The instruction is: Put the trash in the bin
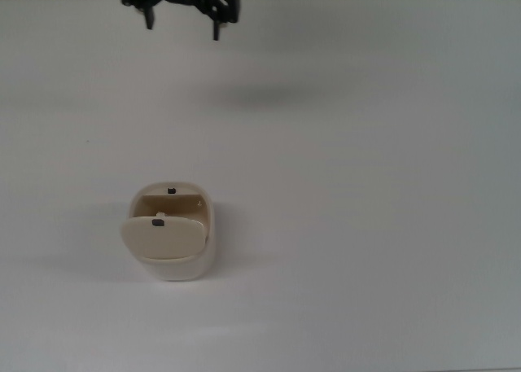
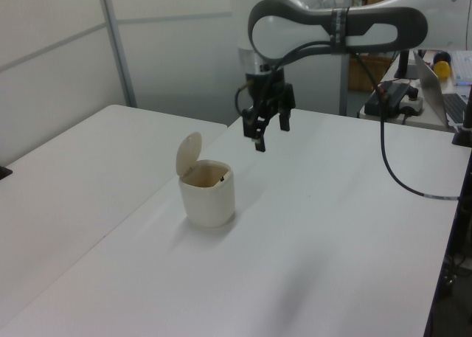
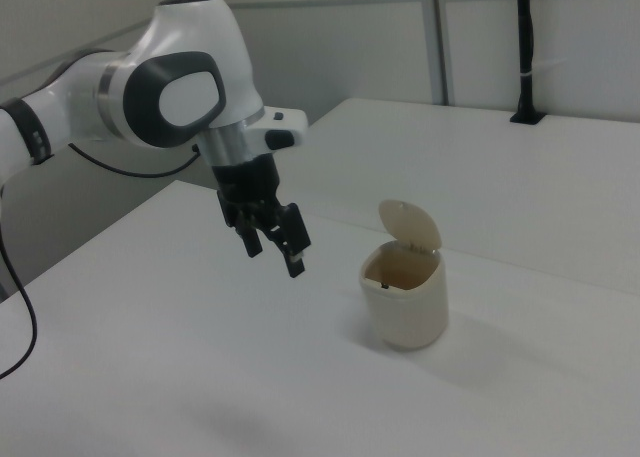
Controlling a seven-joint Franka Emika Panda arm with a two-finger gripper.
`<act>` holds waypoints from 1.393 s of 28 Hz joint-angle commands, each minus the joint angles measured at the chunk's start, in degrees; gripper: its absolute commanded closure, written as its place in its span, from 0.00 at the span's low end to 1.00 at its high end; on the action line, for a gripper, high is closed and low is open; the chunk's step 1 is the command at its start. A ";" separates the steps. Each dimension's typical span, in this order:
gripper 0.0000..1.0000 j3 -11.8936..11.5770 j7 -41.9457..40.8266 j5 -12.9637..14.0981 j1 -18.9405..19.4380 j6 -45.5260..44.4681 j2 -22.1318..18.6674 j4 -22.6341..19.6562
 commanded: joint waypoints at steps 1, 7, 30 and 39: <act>0.00 -1.42 -7.53 -0.22 -2.81 2.23 0.31 -0.88; 0.00 -0.98 -9.39 0.57 -3.35 4.26 1.19 -0.97; 0.00 2.18 -6.92 0.83 -2.21 4.78 1.63 -1.06; 0.00 2.27 -7.80 0.74 -0.97 5.57 1.98 -1.14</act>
